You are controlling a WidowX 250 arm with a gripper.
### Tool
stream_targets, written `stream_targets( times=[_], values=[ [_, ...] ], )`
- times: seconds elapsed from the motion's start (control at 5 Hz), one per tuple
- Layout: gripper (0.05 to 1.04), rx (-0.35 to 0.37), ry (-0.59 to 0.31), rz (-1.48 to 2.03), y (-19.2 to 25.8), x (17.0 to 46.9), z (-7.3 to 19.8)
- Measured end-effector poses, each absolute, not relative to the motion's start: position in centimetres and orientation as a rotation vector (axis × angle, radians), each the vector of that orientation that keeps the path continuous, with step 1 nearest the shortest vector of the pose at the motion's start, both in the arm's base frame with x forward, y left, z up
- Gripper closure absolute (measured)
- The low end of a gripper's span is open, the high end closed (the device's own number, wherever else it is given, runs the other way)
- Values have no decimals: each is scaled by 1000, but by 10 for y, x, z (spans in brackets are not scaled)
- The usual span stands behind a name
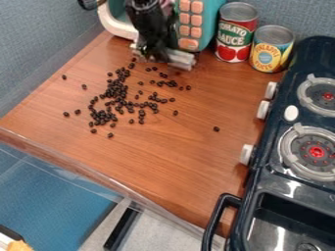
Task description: Sweep into pile
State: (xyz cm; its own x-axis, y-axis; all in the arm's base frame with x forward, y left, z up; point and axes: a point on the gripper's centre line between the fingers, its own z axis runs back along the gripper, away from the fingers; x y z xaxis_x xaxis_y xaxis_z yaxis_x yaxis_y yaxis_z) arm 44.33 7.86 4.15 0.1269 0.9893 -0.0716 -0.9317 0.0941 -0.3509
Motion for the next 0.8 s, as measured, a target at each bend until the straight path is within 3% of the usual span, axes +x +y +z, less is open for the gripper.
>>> stream_targets(
  times=[0.2,0.8],
  values=[
    [737,-353,-234,1447,82,451,50],
    [737,-324,-219,1478,83,455,36]
  ],
)
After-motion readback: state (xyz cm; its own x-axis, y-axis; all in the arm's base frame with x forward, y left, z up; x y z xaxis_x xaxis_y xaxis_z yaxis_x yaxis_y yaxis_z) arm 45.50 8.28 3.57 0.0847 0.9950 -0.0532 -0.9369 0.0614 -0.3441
